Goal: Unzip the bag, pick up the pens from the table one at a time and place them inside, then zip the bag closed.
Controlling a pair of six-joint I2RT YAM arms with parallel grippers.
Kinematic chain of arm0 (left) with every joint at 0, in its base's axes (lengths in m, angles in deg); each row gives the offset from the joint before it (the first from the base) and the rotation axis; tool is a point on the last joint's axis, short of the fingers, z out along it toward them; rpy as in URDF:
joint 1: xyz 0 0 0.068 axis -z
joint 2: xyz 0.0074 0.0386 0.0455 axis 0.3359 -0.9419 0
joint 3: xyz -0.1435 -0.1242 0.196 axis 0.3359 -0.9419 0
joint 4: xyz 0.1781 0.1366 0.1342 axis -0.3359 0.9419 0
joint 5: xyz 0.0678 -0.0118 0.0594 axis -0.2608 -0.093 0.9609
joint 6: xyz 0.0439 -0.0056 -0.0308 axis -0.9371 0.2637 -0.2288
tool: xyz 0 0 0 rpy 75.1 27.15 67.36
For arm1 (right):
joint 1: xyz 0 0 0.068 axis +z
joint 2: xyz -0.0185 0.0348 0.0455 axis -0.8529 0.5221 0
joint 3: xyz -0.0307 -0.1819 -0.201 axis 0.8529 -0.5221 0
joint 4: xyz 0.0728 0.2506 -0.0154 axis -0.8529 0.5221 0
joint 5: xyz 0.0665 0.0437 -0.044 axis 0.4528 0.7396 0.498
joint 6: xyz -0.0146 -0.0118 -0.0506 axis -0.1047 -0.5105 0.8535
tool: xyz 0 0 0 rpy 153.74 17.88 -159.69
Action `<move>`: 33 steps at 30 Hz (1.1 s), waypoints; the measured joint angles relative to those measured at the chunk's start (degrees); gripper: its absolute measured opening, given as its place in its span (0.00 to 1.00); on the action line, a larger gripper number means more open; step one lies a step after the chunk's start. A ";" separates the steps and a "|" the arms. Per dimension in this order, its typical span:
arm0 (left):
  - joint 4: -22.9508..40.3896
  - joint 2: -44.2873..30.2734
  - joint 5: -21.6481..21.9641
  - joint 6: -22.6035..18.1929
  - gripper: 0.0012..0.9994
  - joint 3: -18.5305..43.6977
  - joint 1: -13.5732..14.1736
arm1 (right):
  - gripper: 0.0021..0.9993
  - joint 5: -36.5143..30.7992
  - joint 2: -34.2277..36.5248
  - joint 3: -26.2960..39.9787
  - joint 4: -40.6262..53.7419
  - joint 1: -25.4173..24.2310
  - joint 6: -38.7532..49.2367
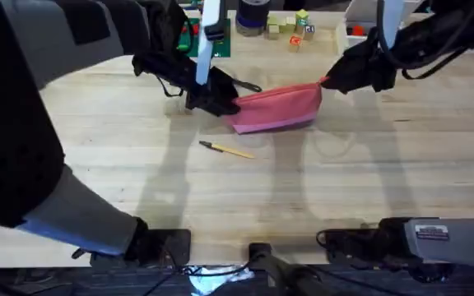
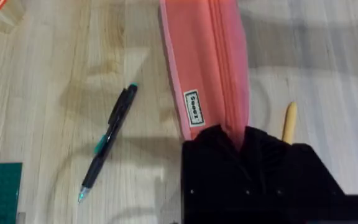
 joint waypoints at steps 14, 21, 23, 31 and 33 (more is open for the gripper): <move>0.02 0.00 0.70 0.00 0.04 0.00 -0.15 | 0.03 3.85 -0.12 0.31 -0.18 3.46 -0.06; -0.02 0.00 0.94 0.00 0.04 0.00 -0.46 | 0.03 4.32 5.88 1.01 -4.62 12.64 -0.53; -0.07 0.00 0.96 0.00 0.04 0.00 -0.44 | 0.03 5.35 8.14 1.01 -7.87 15.13 -1.09; -0.23 0.00 0.95 0.01 0.04 0.00 -0.50 | 0.03 8.62 11.49 1.01 -17.72 22.25 -6.24; -0.22 0.00 0.94 0.00 0.04 0.00 -0.50 | 0.03 8.77 12.00 1.01 -18.85 23.48 -6.97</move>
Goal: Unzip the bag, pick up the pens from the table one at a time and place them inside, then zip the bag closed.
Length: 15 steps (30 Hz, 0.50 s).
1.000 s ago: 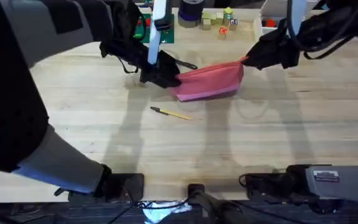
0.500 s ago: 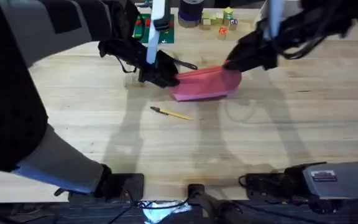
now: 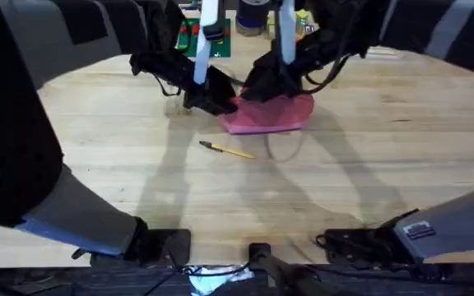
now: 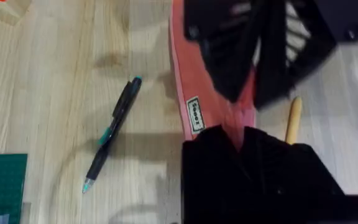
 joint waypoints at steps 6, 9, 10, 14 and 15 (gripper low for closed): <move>0.17 0.00 -0.15 0.00 0.04 0.00 0.00 | 0.03 -0.13 0.48 0.00 -1.08 2.61 -0.85; 0.24 0.00 -0.17 0.00 0.04 0.00 0.00 | 0.03 -0.20 0.48 0.00 -1.13 2.75 -1.05; 0.24 0.00 -0.18 0.00 0.04 0.00 0.00 | 0.03 -0.20 0.48 0.00 -1.15 2.72 -1.05; 0.10 0.00 -0.20 0.00 0.04 0.00 0.00 | 0.20 0.28 0.48 0.00 -0.94 2.30 -1.31; 0.02 0.00 -0.18 0.00 0.04 0.00 0.02 | 0.35 0.83 0.48 0.02 -0.93 2.04 -1.42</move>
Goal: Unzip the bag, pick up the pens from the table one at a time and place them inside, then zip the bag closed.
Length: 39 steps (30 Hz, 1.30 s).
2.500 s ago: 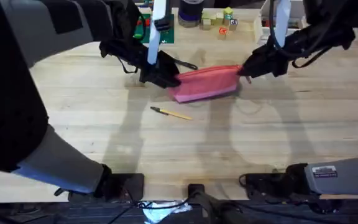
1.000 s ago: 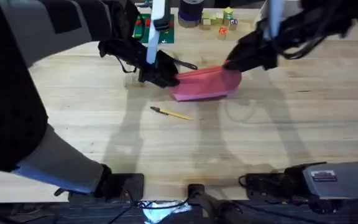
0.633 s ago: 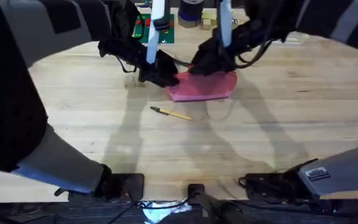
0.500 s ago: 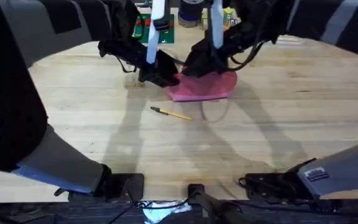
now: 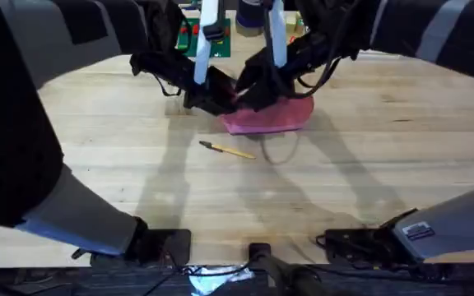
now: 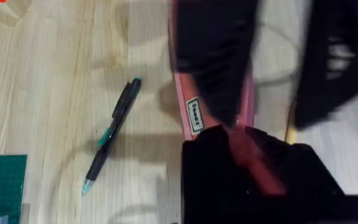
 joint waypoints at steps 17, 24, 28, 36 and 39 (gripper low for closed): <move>0.00 0.00 0.00 0.00 0.04 0.00 0.00 | 1.00 -4.54 -11.95 0.99 7.24 -11.05 0.00; 0.00 0.00 -0.30 -0.02 0.83 0.00 0.00 | 1.00 -9.22 -12.33 1.16 7.89 -11.03 0.00; 0.00 0.00 -0.32 0.00 0.99 0.00 0.00 | 1.00 -12.94 -12.33 1.16 7.89 -11.03 0.00; 0.42 0.00 -0.30 0.00 0.99 0.08 0.00 | 1.00 -15.12 -12.33 1.17 8.00 -11.03 0.00; 3.16 0.01 -0.28 0.00 0.99 1.00 -0.02 | 1.00 -15.58 -12.33 1.77 9.99 -10.88 -0.01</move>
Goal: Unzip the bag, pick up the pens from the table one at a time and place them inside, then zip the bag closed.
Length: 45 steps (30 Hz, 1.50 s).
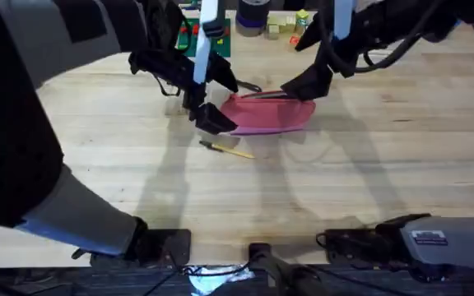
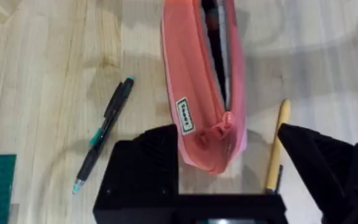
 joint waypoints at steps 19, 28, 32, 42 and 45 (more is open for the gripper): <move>23.65 20.02 3.22 6.08 0.99 10.37 -13.12 | 0.39 -5.69 0.00 8.76 2.73 7.33 0.71; 24.34 27.51 3.52 6.29 0.99 10.39 -15.23 | 0.03 -8.01 0.47 8.98 12.37 7.70 3.76; 24.55 27.42 3.82 6.32 0.99 10.41 -15.23 | 0.03 -8.76 3.23 9.11 13.66 7.70 6.38; 24.55 27.44 4.37 6.47 0.99 10.41 -15.23 | 0.03 -9.49 9.86 9.11 13.65 7.70 11.46; 24.55 27.43 4.37 6.47 0.99 10.41 -15.23 | 0.03 -9.48 10.29 9.16 13.60 7.70 12.07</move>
